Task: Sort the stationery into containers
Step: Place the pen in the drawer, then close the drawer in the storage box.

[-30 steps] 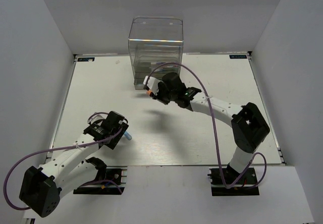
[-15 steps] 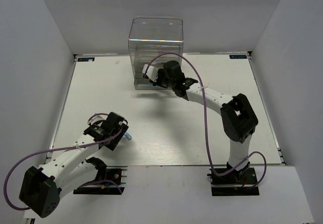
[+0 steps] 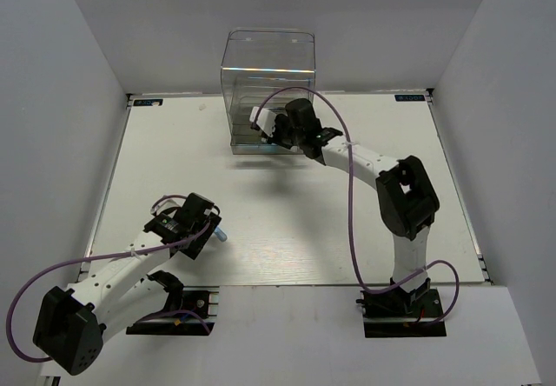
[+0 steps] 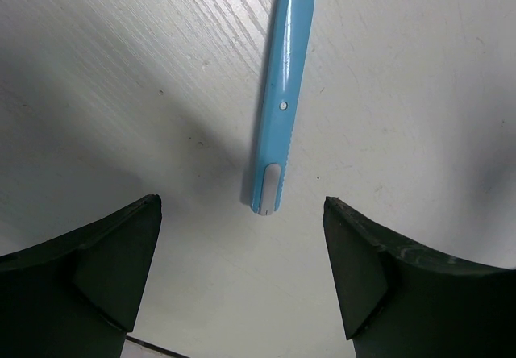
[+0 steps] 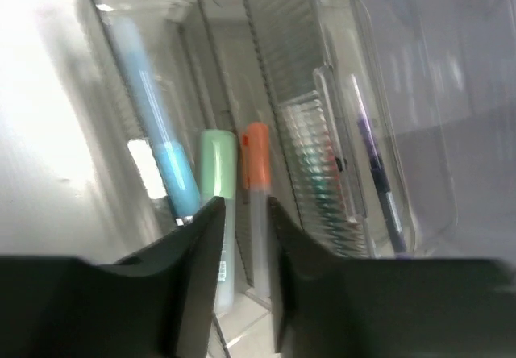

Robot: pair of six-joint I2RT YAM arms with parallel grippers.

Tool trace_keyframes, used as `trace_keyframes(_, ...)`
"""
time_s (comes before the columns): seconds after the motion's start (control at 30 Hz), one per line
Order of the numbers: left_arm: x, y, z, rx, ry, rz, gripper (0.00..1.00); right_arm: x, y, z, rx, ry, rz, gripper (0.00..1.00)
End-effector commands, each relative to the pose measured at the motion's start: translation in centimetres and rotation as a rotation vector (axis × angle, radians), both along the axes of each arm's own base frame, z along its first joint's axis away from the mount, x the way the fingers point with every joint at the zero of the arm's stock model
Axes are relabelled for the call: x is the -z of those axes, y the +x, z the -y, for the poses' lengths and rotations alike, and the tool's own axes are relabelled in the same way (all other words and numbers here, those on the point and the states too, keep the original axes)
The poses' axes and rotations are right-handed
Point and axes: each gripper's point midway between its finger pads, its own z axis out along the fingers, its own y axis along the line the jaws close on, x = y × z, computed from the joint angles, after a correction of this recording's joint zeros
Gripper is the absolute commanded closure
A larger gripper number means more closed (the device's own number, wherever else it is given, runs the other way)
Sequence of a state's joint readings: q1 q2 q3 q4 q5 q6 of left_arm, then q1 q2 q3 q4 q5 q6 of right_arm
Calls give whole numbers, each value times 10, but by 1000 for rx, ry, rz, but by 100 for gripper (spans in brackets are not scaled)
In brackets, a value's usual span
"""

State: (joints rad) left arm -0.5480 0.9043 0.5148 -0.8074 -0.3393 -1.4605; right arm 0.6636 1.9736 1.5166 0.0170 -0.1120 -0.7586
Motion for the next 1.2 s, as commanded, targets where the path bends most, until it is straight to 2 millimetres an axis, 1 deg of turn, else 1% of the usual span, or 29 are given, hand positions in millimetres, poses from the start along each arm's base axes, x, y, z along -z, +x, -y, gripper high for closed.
trace_keyframes(0.0, -2, 2, 0, -9, -5, 12, 9, -52, -25, -11, -131, 117, -14, 78)
trace_keyframes(0.03, -1, 1, 0, -9, 0, 4, 9, -50, -34, -10, -178, 130, -38, 96)
trace_keyframes(0.07, 0, 1, 0, -9, 0, 4, 9, -48, -48, -13, -252, 127, -64, 100)
trace_keyframes(0.13, -1, 3, 1, -9, -5, 12, 9, -45, -65, -16, -353, 122, -87, 100)
trace_keyframes(0.23, 0, 3, -1, -13, 7, 8, 9, -25, -85, -12, -443, 42, -172, 100)
trace_keyframes(0.3, 0, 4, -1, -13, 7, 8, 9, -15, -92, -12, -489, 10, -214, 100)
trace_keyframes(0.33, 0, 4, -1, -13, 7, 8, 9, -2, -97, -12, -508, -19, -252, 100)
trace_keyframes(0.37, -1, 5, 0, -13, 2, 16, 9, -6, -87, -14, -505, -24, -237, 100)
trace_keyframes(0.4, -1, 5, 0, -13, 2, 16, 9, 6, -85, -15, -494, -44, -258, 100)
trace_keyframes(0.43, -2, 7, 2, 8, 7, 26, 9, 11, -84, -12, -483, -60, -280, 100)
trace_keyframes(0.47, -8, 11, 4, 18, -3, 52, 9, 16, -77, -15, -472, -69, -284, 100)
trace_keyframes(0.53, -12, 14, 5, 35, -6, 73, 9, 21, -64, -15, -426, -85, -265, 100)
trace_keyframes(0.57, -13, 16, 6, 43, -5, 80, 9, 23, -62, -17, -396, -80, -283, 100)
trace_keyframes(0.6, -16, 16, 7, 43, -11, 92, 9, 34, -46, -13, -325, -110, -263, 100)
trace_keyframes(0.63, -19, 19, 8, 53, -16, 110, 9, 36, -42, -14, -294, -107, -265, 100)
trace_keyframes(0.7, -23, 21, 9, 61, -21, 129, 9, 36, -27, -15, -228, -98, -245, 100)
trace_keyframes(0.73, -27, 24, 11, 61, -35, 154, 9, 43, -18, -11, -184, -112, -239, 100)
trace_keyframes(0.77, -29, 26, 12, 72, -34, 165, 9, 38, -7, -13, -143, -103, -190, 100)
trace_keyframes(0.8, -32, 31, 15, 89, -39, 197, 9, 37, -2, -11, -105, -91, -195, 100)
trace_keyframes(0.83, -36, 34, 19, 104, -50, 216, 9, 41, 5, -1, -41, -114, -173, 100)
trace_keyframes(0.87, -36, 36, 22, 119, -61, 233, 9, 30, 16, -6, -17, -80, -114, 100)
trace_keyframes(0.9, -46, 46, 29, 147, -81, 292, 9, 33, 19, -2, 15, -76, -113, 100)
trace_keyframes(0.93, -45, 48, 35, 170, -94, 302, 10, 30, 27, 3, 65, -82, -77, 100)
trace_keyframes(0.97, -47, 51, 39, 188, -104, 324, 10, 30, 30, 6, 92, -79, -71, 100)
trace_keyframes(1.0, -57, 61, 49, 223, -127, 376, 11, 27, 35, 6, 106, -67, -50, 100)
trace_keyframes(1.03, -61, 65, 53, 239, -137, 398, 12, 26, 38, 7, 124, -64, -33, 100)
trace_keyframes(1.07, -60, 69, 58, 255, -138, 403, 12, 24, 44, 14, 166, -69, -18, 100)
trace_keyframes(1.13, -72, 83, 68, 289, -147, 464, 12, 20, 50, 18, 198, -65, 13, 100)
trace_keyframes(1.17, -68, 88, 71, 300, -134, 456, 12, 20, 51, 18, 205, -66, 17, 100)
